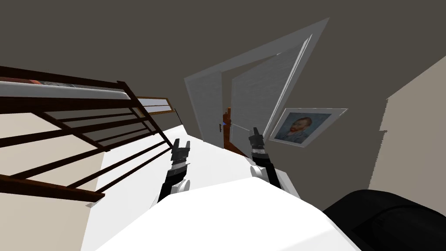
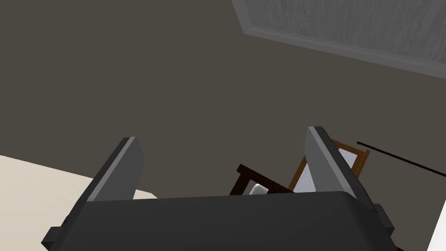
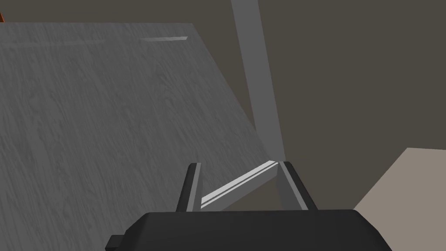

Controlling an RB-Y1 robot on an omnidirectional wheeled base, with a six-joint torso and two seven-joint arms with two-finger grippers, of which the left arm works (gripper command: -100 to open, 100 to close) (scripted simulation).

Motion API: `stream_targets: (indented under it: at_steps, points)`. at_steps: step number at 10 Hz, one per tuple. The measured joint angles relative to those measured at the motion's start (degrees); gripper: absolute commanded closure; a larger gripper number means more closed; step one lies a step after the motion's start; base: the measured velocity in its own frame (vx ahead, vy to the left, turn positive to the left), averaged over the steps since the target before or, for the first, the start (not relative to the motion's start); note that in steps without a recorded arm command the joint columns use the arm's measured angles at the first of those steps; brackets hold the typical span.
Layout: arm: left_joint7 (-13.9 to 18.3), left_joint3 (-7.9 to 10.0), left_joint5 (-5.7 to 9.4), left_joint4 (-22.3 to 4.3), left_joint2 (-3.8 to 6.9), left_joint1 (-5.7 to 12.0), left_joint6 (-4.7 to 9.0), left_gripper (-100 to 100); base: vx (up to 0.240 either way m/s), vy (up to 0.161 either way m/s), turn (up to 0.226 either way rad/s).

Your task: Push the door open

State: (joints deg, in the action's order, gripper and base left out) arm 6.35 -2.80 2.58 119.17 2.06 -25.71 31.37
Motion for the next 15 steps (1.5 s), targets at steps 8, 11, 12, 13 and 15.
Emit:
stream_targets:
  at_steps: [8, 11, 12, 13, 15]
  points:
    - [8.0, -1.23, 4.18, -10.7, 1.42, 4.74, 2.16, -100, 0.090, 0.036, -0.117]
    - [11.2, -2.04, 5.84, -15.0, 1.64, 6.46, 3.15, -100, 0.095, 0.046, -0.140]
    - [12.5, -2.20, 6.50, -16.4, 1.86, 7.01, 3.48, -100, 0.057, 0.035, -0.042]
    - [13.3, -2.21, 6.84, -17.5, 2.03, 7.45, 3.84, -100, 0.047, 0.019, -0.079]
    - [15.1, -2.56, 7.82, -20.0, 2.23, 8.41, 4.40, -100, 0.074, 0.045, -0.158]
